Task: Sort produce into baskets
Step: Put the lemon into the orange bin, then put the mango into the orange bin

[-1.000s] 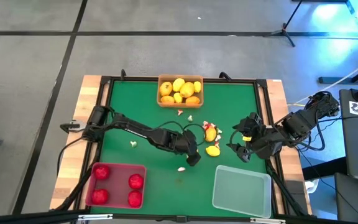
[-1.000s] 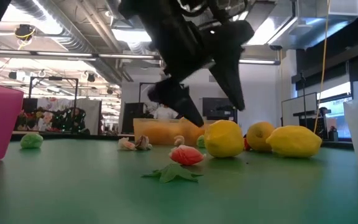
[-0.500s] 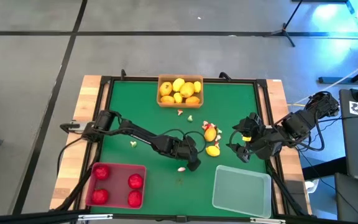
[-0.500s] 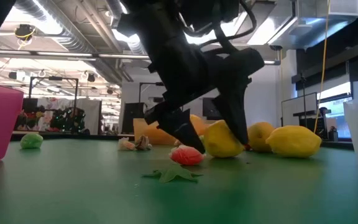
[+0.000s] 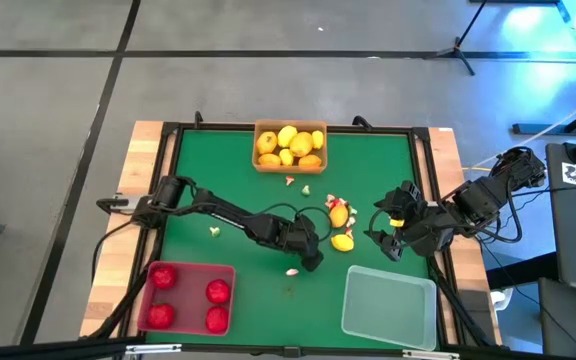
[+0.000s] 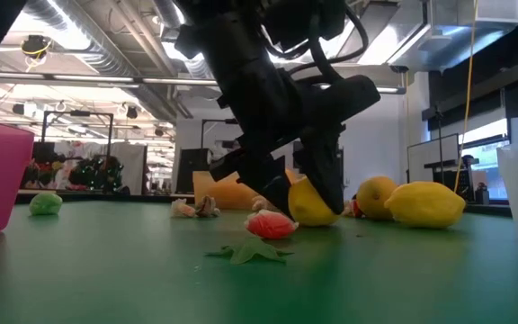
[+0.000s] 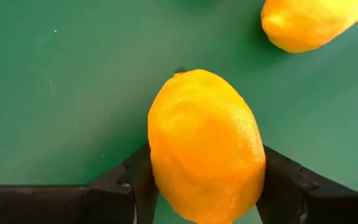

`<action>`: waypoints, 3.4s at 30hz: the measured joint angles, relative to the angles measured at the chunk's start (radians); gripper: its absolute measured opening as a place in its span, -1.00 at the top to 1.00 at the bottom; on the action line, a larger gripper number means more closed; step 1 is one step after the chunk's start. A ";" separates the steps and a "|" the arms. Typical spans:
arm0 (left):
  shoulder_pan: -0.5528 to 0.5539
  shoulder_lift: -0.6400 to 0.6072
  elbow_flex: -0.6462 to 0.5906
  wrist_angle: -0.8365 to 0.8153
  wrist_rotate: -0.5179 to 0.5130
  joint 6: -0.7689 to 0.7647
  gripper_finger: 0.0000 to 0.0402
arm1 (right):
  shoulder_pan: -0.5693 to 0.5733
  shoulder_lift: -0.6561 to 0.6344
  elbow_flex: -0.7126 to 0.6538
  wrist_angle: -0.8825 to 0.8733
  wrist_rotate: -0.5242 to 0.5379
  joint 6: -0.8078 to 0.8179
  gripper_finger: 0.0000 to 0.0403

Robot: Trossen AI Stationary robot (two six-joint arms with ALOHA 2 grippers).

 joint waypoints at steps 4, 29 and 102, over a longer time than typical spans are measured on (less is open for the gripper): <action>0.004 0.000 0.000 0.000 0.004 0.000 0.02 | 0.000 0.000 0.000 0.000 0.000 0.001 -0.86; 0.399 -0.291 -0.001 -0.126 -0.010 0.260 -0.02 | 0.000 0.000 0.001 0.001 0.029 -0.002 -0.86; 0.189 -0.244 0.000 0.053 -0.004 0.264 -0.70 | 0.168 -0.198 0.048 0.155 0.420 -0.237 -0.86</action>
